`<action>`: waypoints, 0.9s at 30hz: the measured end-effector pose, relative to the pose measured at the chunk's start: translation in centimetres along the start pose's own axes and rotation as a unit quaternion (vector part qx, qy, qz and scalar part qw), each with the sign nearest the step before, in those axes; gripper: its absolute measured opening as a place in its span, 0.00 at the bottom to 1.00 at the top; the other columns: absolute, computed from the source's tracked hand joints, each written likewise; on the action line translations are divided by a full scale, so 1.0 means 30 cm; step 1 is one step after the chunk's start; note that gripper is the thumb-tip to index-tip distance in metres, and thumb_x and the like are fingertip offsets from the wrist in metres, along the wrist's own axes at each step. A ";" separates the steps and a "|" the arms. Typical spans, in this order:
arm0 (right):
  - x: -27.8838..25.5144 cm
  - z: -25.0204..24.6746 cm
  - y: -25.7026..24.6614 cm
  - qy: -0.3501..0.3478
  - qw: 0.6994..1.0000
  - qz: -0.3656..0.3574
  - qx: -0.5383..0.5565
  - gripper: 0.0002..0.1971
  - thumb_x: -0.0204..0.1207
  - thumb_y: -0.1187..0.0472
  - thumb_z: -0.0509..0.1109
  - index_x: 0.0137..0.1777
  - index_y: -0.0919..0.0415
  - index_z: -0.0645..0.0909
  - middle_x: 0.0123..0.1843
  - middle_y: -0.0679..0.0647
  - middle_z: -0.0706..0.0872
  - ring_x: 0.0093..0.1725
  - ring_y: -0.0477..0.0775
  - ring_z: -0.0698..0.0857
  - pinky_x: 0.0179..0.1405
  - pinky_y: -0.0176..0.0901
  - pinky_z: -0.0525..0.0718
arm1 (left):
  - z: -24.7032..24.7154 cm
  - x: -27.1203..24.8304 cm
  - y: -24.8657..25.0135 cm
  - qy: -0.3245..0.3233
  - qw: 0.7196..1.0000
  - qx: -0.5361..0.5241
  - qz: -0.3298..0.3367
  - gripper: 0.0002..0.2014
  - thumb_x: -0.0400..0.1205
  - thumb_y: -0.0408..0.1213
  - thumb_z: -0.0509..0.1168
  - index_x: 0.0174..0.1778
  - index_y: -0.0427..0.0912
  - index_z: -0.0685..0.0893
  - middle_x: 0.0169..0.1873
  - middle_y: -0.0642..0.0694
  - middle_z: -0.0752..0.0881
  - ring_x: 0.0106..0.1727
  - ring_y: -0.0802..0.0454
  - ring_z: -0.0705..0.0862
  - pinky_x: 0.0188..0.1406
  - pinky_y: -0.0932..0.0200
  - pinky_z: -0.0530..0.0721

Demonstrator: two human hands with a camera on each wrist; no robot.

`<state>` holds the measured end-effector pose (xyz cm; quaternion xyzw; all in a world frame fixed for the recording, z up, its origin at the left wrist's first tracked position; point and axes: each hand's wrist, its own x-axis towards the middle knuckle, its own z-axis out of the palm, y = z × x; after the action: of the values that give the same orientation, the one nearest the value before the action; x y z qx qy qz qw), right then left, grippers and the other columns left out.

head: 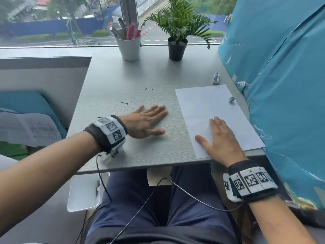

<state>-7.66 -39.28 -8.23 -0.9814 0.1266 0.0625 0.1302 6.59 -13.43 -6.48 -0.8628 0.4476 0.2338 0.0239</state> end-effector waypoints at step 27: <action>-0.011 0.098 0.032 0.181 0.983 -0.017 0.035 0.40 0.76 0.32 0.54 0.77 0.62 0.73 0.81 0.59 0.71 0.82 0.57 0.65 0.81 0.57 0.63 | -0.087 0.115 -0.014 0.039 0.989 0.011 -0.141 0.50 0.80 0.74 0.42 0.88 0.43 0.35 0.87 0.46 0.33 0.87 0.48 0.33 0.85 0.39 0.33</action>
<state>-8.49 -39.32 -11.22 -0.9734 0.1330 -0.1232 0.1402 9.61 -16.46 -5.69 -0.9255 0.3243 0.1892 0.0491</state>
